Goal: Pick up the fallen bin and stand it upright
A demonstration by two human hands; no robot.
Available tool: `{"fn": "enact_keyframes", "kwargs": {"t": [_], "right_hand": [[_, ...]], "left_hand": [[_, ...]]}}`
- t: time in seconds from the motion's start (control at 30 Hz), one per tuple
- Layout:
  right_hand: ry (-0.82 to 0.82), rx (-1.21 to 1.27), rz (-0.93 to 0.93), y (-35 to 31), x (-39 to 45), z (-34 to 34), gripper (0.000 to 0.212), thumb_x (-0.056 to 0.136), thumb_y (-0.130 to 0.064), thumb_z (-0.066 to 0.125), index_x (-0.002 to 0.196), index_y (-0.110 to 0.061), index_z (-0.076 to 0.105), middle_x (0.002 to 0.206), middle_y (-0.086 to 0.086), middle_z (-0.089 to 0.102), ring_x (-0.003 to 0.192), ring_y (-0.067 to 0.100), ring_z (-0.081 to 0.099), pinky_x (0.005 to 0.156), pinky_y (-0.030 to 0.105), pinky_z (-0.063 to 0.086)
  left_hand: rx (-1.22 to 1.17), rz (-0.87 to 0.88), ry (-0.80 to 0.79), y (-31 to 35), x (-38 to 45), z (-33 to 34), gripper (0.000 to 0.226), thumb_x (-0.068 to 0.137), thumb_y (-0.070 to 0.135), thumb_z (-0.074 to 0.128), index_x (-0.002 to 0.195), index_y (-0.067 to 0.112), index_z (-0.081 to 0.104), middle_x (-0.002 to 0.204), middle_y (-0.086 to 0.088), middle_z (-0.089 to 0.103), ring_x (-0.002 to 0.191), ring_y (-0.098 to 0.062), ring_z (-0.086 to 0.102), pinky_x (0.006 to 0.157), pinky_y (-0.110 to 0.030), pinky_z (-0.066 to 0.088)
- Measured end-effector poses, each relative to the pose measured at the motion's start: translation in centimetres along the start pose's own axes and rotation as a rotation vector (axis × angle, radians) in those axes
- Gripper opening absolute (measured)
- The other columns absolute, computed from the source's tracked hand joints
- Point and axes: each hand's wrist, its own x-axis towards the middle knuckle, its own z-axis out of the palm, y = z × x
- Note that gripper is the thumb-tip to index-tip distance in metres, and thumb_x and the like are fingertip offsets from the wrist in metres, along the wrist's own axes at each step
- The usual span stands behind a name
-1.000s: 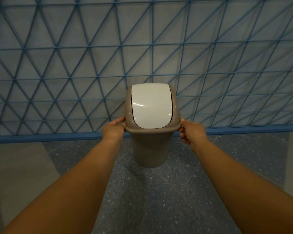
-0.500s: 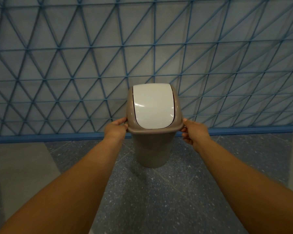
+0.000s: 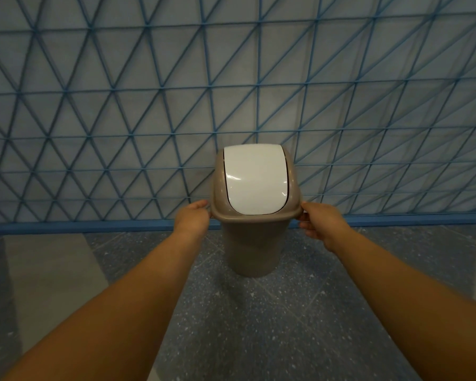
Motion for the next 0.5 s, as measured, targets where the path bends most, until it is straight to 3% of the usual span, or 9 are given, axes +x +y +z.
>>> {"fn": "enact_keyframes", "kwargs": {"t": [0.1, 0.13, 0.2, 0.3, 0.43, 0.5], "right_hand": [[0.012, -0.087, -0.029, -0.3, -0.7, 0.2, 0.028, 0.091, -0.026, 0.048, 0.093, -0.004, 0.066, 0.11, 0.022, 0.067, 0.099, 0.033, 0.063, 0.089, 0.045, 0.051], [0.011, -0.12, -0.039, -0.5, -1.0, 0.2, 0.032, 0.091, -0.026, 0.047, 0.099, -0.001, 0.065, 0.115, 0.024, 0.065, 0.107, 0.037, 0.06, 0.092, 0.046, 0.049], [0.002, -0.188, -0.07, -0.9, -1.5, 0.1, 0.035, 0.092, -0.03, 0.047, 0.107, -0.003, 0.065, 0.116, 0.022, 0.063, 0.108, 0.035, 0.058, 0.089, 0.043, 0.048], [-0.035, -0.297, -0.14, -1.5, -2.2, -0.3, 0.04, 0.093, -0.033, 0.046, 0.116, -0.006, 0.064, 0.098, 0.007, 0.062, 0.098, 0.026, 0.053, 0.088, 0.038, 0.044], [-0.089, -0.421, -0.246, -3.2, -3.4, -0.6, 0.041, 0.094, -0.032, 0.044, 0.124, -0.008, 0.06, 0.127, 0.013, 0.06, 0.111, 0.025, 0.053, 0.092, 0.032, 0.04], [-0.093, -0.443, -0.274, -4.2, -4.5, -0.4, 0.04, 0.094, -0.031, 0.046, 0.124, -0.009, 0.06, 0.129, 0.014, 0.06, 0.109, 0.024, 0.055, 0.09, 0.03, 0.04]], "left_hand": [[0.042, 0.043, -0.026, 0.5, -0.3, -0.4, 0.047, 0.091, 0.005, 0.048, 0.136, 0.017, 0.047, 0.143, -0.009, 0.047, 0.103, -0.017, 0.055, 0.084, -0.013, 0.043], [0.071, 0.05, -0.039, 0.7, -0.6, -0.5, 0.048, 0.092, 0.005, 0.047, 0.138, 0.017, 0.044, 0.145, -0.009, 0.045, 0.106, -0.017, 0.054, 0.087, -0.015, 0.042], [0.137, 0.065, -0.072, 1.0, -1.1, -0.8, 0.05, 0.092, 0.007, 0.047, 0.141, 0.017, 0.039, 0.149, -0.008, 0.04, 0.127, -0.024, 0.045, 0.102, -0.028, 0.035], [0.247, 0.094, -0.122, 1.5, -1.8, -1.0, 0.056, 0.091, 0.012, 0.047, 0.145, 0.016, 0.03, 0.152, -0.008, 0.033, 0.135, -0.028, 0.036, 0.109, -0.037, 0.03], [0.312, 0.15, -0.112, 2.8, -3.0, -1.7, 0.063, 0.088, 0.01, 0.048, 0.146, 0.014, 0.025, 0.153, -0.011, 0.03, 0.135, -0.03, 0.036, 0.108, -0.036, 0.031], [0.337, 0.172, -0.071, 3.7, -3.6, -2.2, 0.064, 0.087, 0.013, 0.05, 0.146, 0.014, 0.026, 0.153, -0.012, 0.031, 0.135, -0.03, 0.037, 0.107, -0.036, 0.032]]}}
